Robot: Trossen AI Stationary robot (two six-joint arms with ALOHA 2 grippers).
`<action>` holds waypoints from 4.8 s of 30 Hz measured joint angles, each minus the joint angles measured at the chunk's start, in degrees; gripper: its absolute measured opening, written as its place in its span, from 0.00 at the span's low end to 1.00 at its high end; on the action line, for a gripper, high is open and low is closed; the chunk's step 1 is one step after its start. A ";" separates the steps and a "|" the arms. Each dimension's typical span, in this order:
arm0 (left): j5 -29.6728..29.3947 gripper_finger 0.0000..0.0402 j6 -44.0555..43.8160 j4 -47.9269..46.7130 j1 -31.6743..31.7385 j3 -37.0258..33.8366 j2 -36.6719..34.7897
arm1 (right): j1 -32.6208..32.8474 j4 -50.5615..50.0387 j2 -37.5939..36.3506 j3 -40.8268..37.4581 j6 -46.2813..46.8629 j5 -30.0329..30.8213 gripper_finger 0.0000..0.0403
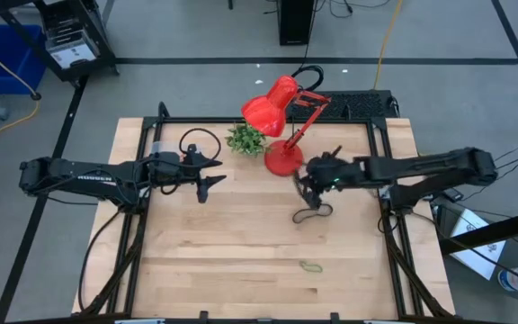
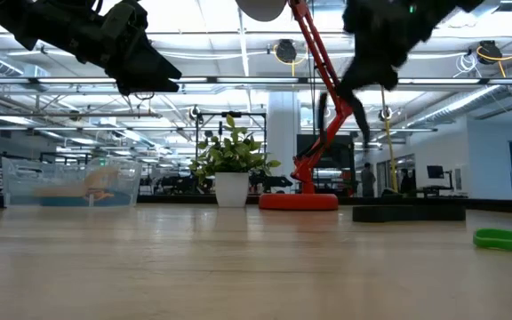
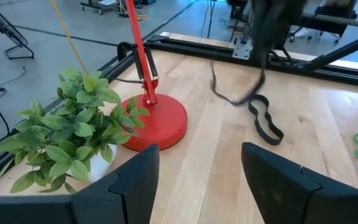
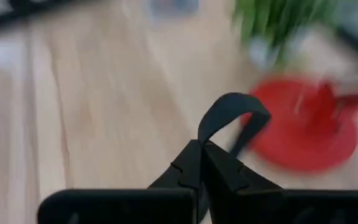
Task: Pick and place rubber bands into bin
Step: Put the black rubber band into the transparent bin
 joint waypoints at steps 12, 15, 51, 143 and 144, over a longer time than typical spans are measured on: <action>-0.02 0.57 0.33 0.03 0.00 0.00 0.00 | 0.00 7.13 -5.75 0.04 -4.67 0.12 0.00; -0.02 0.57 0.49 0.41 0.00 0.00 0.09 | -0.09 9.87 -3.88 0.04 -4.69 -0.14 0.00; 2.90 0.57 17.38 37.72 -2.43 13.83 43.29 | -0.42 24.91 13.12 0.04 -7.29 -7.49 0.00; -26.29 0.01 13.19 -9.65 -4.51 16.15 10.91 | -0.44 13.41 5.69 -4.55 -11.16 -11.40 0.41; -27.59 0.01 12.38 -12.74 -4.66 16.09 8.56 | -0.42 13.70 5.75 -5.01 -11.16 -11.40 0.41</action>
